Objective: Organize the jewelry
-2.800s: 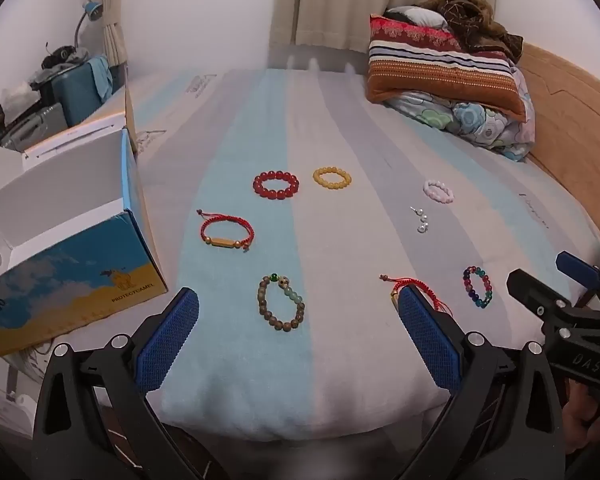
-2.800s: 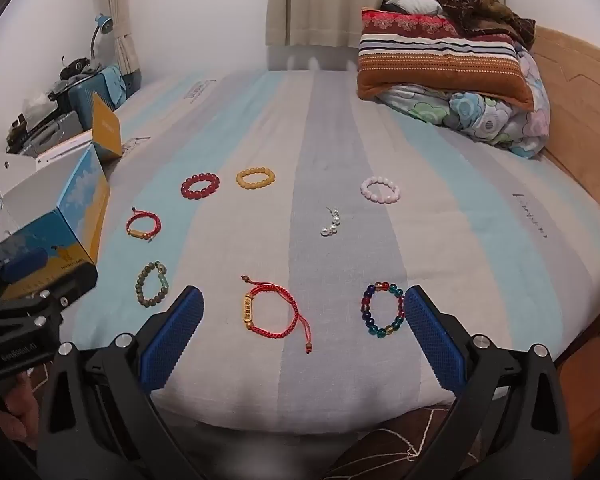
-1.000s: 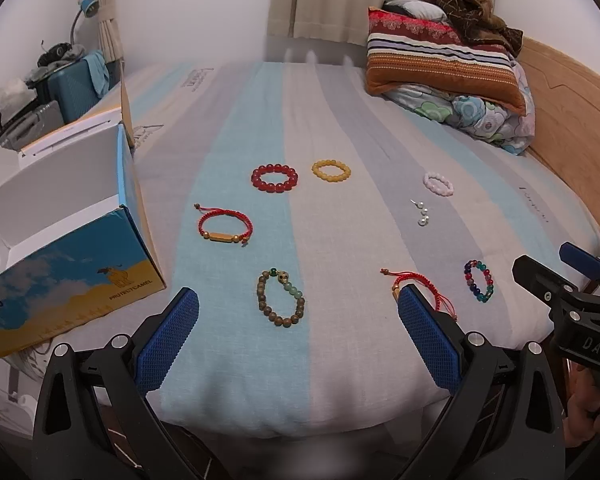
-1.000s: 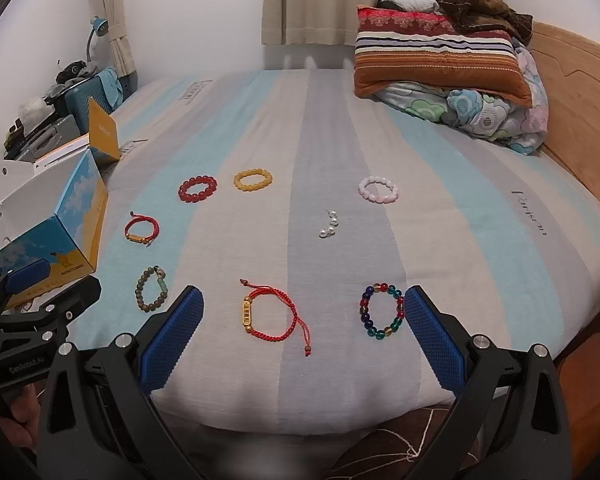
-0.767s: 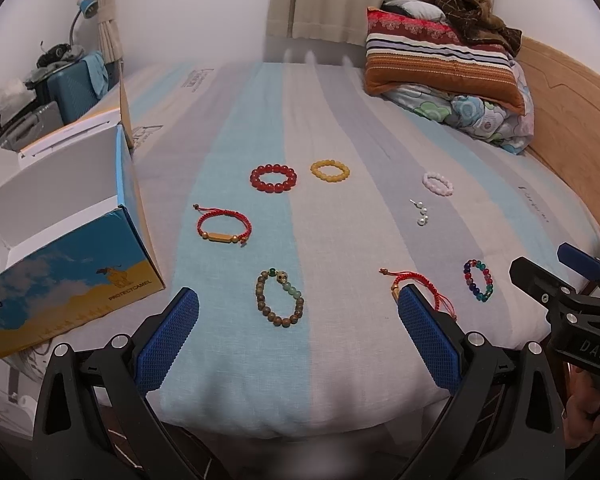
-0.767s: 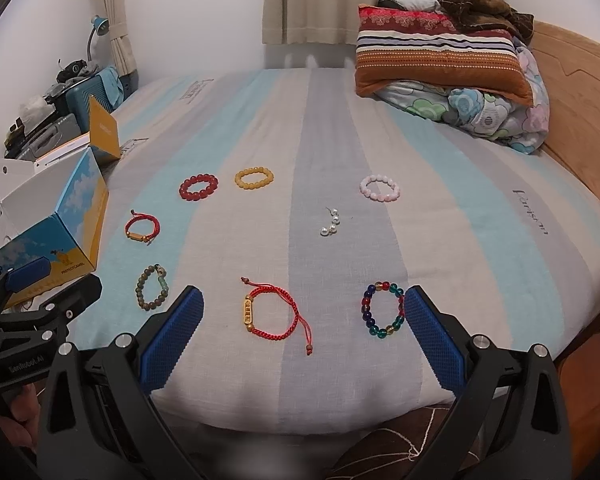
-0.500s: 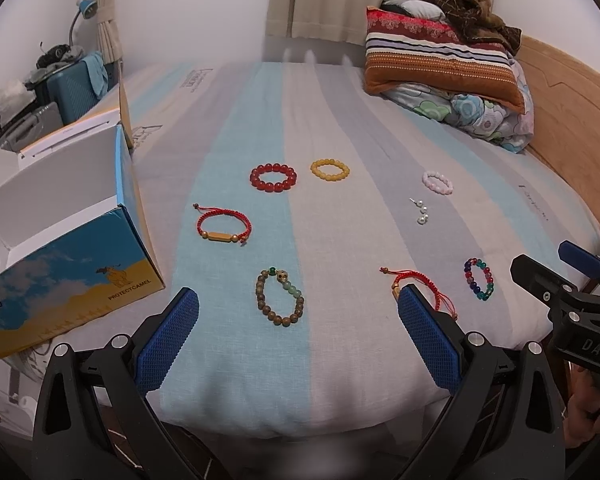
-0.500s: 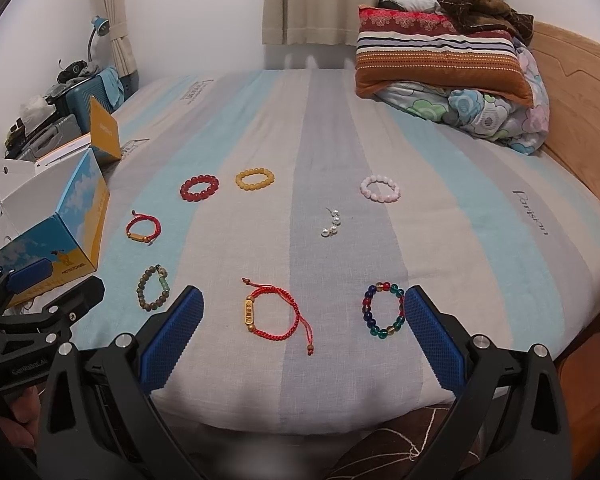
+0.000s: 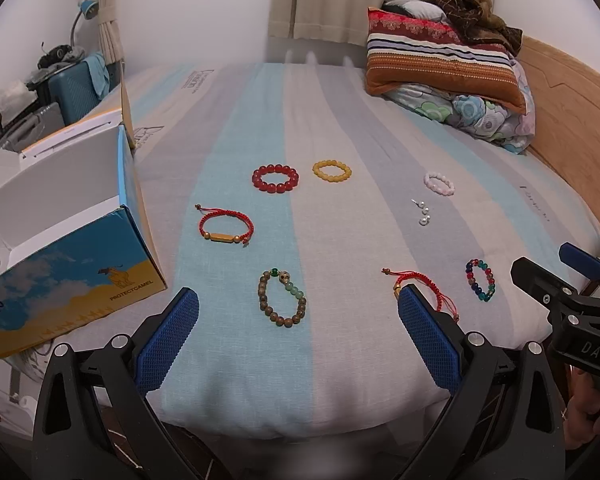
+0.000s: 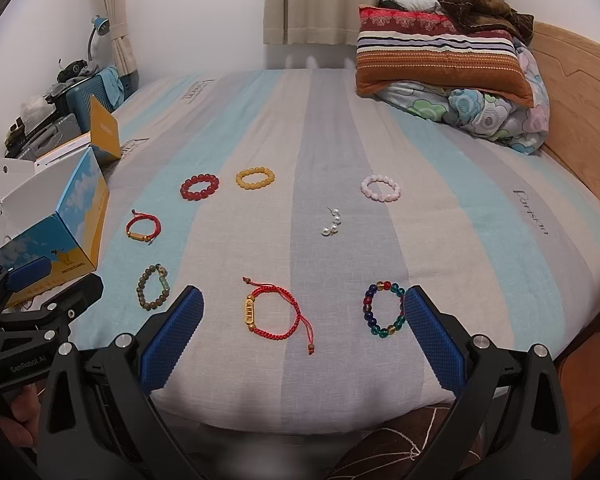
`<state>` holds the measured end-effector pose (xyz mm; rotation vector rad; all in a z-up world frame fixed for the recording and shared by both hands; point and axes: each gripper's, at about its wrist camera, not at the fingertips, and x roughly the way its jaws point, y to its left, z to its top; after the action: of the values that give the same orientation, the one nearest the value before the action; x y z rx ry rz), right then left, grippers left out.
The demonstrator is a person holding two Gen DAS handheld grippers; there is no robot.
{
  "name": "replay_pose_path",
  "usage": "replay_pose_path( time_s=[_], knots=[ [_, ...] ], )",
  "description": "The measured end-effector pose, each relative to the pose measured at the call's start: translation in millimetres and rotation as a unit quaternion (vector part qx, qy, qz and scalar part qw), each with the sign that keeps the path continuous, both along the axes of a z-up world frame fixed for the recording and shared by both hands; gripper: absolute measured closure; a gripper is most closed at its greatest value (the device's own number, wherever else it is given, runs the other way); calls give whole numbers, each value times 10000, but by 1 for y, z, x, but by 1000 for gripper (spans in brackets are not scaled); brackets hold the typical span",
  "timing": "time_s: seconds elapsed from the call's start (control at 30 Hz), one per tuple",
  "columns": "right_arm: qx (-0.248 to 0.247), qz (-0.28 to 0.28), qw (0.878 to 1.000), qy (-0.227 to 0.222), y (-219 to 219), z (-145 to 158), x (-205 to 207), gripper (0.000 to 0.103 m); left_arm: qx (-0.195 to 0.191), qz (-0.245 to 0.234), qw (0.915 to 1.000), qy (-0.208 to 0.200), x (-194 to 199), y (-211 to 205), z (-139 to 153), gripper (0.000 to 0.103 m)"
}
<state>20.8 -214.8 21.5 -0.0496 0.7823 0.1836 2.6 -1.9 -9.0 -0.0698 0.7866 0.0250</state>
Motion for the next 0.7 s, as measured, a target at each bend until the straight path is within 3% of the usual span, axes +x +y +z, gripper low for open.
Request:
replay_pose_path(
  time_s=[0.43, 0.7],
  knots=[
    [-37, 10, 10000, 7, -1, 0, 1, 7, 29, 26, 10000, 31, 2, 2, -3, 6],
    [-168, -76, 9997, 131, -15, -13, 18, 7, 111, -26, 9997, 211, 22, 1, -29, 6]
  ],
)
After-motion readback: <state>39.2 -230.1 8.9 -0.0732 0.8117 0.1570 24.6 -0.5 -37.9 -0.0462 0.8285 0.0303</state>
